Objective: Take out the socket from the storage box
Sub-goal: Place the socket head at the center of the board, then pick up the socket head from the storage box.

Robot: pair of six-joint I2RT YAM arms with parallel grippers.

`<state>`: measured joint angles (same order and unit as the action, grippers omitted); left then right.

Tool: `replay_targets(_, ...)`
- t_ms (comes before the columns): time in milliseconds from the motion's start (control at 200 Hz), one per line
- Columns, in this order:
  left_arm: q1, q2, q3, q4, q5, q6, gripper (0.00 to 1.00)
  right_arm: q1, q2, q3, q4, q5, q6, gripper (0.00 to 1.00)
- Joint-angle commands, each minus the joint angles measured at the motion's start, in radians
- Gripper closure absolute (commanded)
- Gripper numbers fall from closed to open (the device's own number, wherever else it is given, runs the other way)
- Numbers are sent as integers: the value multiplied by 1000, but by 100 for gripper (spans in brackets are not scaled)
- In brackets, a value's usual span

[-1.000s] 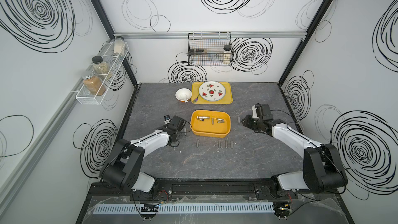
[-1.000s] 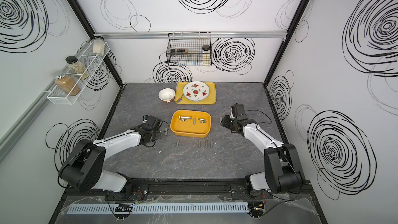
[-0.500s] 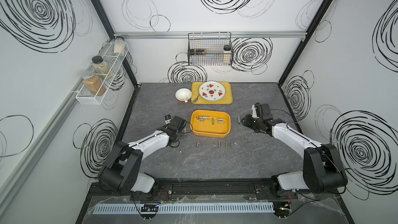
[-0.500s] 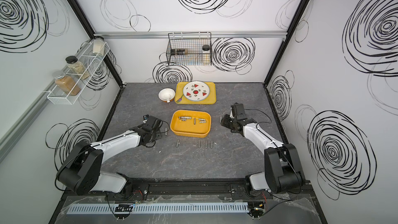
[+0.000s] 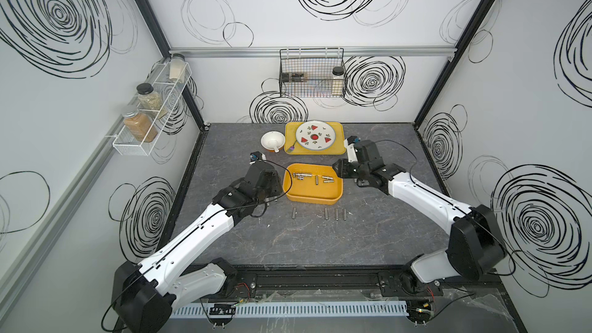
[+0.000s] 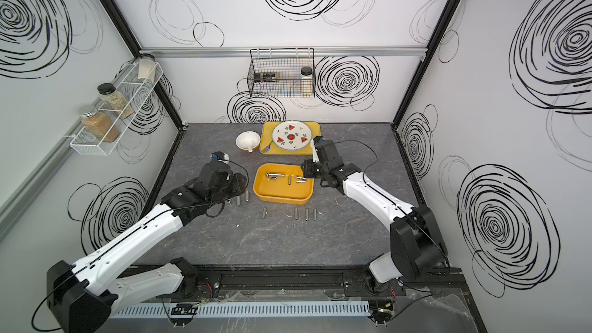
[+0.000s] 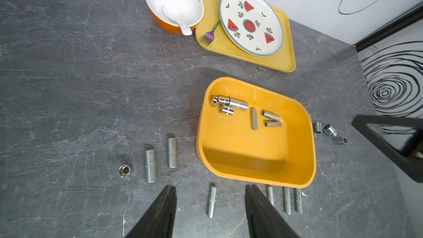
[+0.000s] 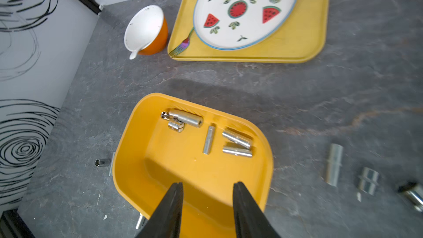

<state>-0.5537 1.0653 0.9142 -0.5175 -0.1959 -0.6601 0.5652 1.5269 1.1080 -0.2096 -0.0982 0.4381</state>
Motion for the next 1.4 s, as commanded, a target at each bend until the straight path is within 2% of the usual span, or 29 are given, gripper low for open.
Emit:
replay_targets(0, 0, -54, 5, -110, 14, 74, 43, 64, 118, 93, -69, 26, -107, 59)
replay_targets(150, 1, -105, -20, -147, -22, 94, 41, 112, 275, 236, -144, 27, -177, 60)
replay_targets(275, 7, -144, -45, -98, -6, 109, 41, 146, 367, 338, -197, 68, -231, 60)
replay_targets(501, 101, -196, -64, -75, 29, 111, 41, 150, 527, 501, -263, 88, -314, 60)
replay_targets(841, 127, -200, -72, -64, 50, 115, 39, 150, 718, 715, -359, 158, -419, 61)
replay_targets(1297, 135, -176, -74, -58, 84, 127, 39, 150, 756, 711, -371, 247, -473, 64)
replay_targets(1392, 136, -181, -75, -56, 82, 127, 39, 150, 762, 712, -382, 244, -476, 68)
